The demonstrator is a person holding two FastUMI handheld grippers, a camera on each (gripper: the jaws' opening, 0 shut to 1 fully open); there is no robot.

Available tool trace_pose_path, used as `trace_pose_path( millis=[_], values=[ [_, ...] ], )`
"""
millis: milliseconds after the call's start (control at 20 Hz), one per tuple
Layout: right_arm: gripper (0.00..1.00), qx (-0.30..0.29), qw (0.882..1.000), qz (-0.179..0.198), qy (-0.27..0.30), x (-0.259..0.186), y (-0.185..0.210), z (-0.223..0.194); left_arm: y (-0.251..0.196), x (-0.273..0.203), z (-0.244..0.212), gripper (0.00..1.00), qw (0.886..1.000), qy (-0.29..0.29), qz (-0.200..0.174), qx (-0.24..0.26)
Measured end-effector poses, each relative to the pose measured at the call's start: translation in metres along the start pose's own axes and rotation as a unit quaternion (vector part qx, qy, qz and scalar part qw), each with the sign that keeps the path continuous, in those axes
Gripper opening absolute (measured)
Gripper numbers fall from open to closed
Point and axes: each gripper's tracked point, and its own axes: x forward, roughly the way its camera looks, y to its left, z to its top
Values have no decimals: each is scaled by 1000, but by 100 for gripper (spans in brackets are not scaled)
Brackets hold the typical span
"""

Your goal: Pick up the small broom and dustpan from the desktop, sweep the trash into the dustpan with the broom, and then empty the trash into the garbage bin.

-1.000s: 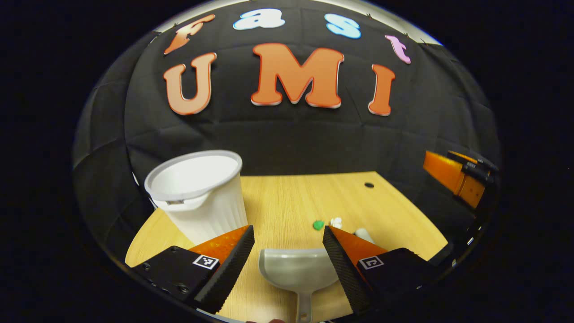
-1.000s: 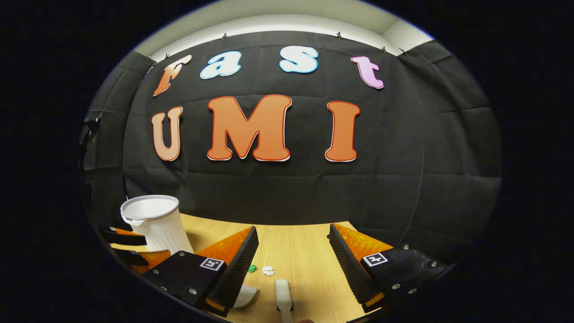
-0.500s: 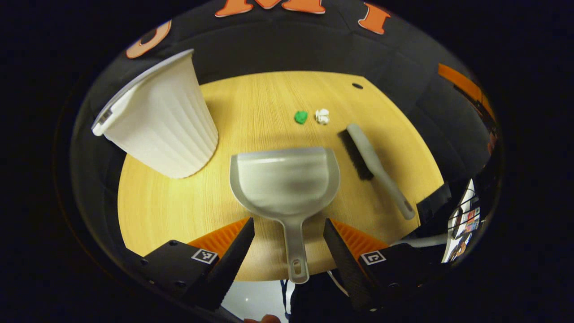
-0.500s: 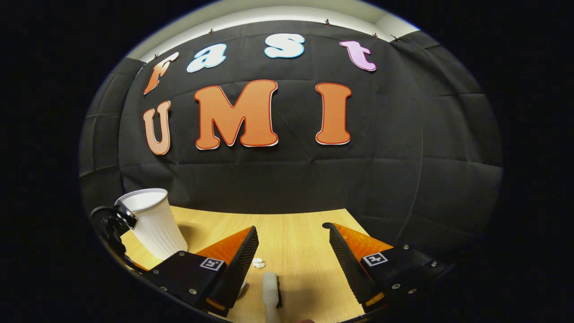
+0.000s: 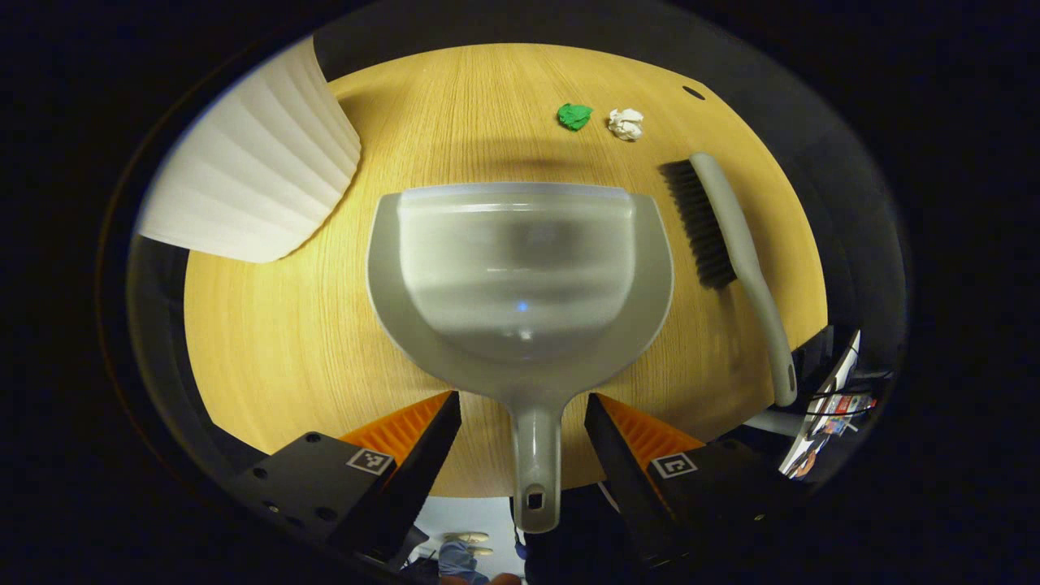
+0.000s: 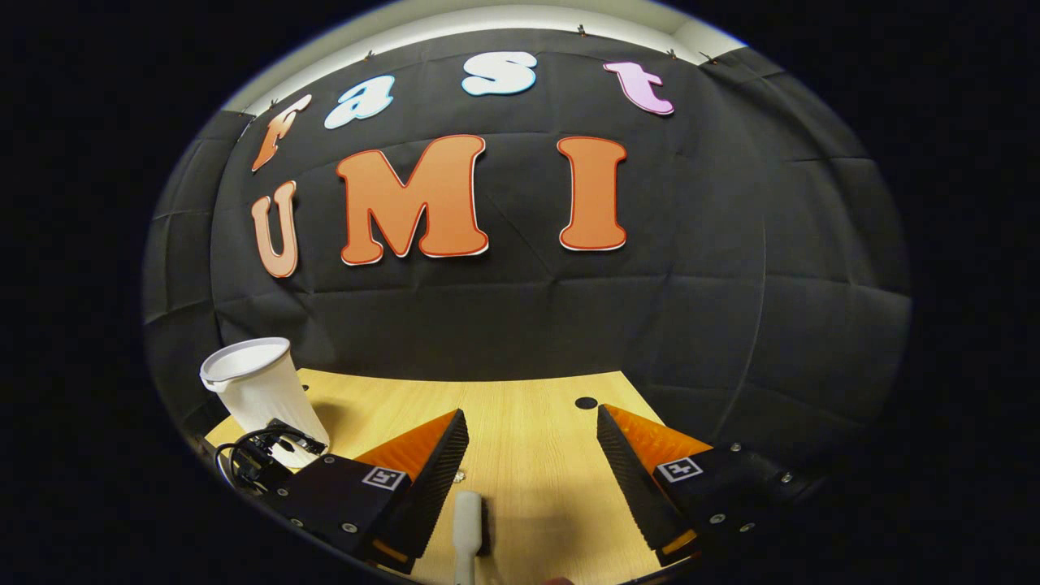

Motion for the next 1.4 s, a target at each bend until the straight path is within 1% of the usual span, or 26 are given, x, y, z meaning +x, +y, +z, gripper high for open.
trace_pose_path(
  millis=[100,150,250,300,400,450,550,600,650,700,750,800,900,1000,1100,1200,1300,1400],
  values=[
    [96,2,1000,-1,3,3,-1,-1,-1,5,-3,99,1000,18,-2,-8],
    [96,1,1000,-1,6,5,-1,-2,2,8,-3,99,1000,24,2,-9],
    [96,0,1000,2,11,7,0,-3,1,12,-1,97,1000,28,1,-13],
    [96,0,1000,3,11,7,0,-4,1,14,3,89,1000,26,1,-12],
    [96,-2,1000,2,14,9,0,-6,0,16,6,82,1000,26,-1,-15],
    [96,-1,1000,1,16,10,1,-7,-4,18,6,81,999,26,-6,-21],
    [96,0,1000,2,23,11,1,-10,-8,20,6,72,999,27,-14,-30],
    [96,-1,1000,3,28,13,2,-14,-7,21,6,62,999,24,-13,-32],
    [96,-2,999,6,35,14,5,-17,-6,23,5,60,999,26,-14,-31],
    [96,-2,999,10,44,15,7,-22,-6,22,5,51,999,29,-16,-33],
    [96,-2,998,15,57,16,10,-29,-6,22,5,46,999,33,-18,-27],
    [96,-3,997,20,72,18,14,-37,-4,22,4,39,999,32,-18,-17],
    [96,-9,992,36,118,23,24,-57,0,23,9,34,1000,10,-9,-6],
    [96,-16,982,52,179,22,30,-90,-1,22,18,32,1000,-13,-16,-2],
    [96,-14,965,73,251,16,37,-127,-1,21,24,31,999,-33,-19,11],
    [97,-6,944,95,316,4,52,-159,0,17,30,31,998,-56,-22,30],
    [97,-7,918,105,382,-9,58,-194,1,9,35,31,995,-81,-26,49],
    [97,-26,891,110,439,-19,57,-227,4,4,46,31,991,-106,-23,73]
  ],
)
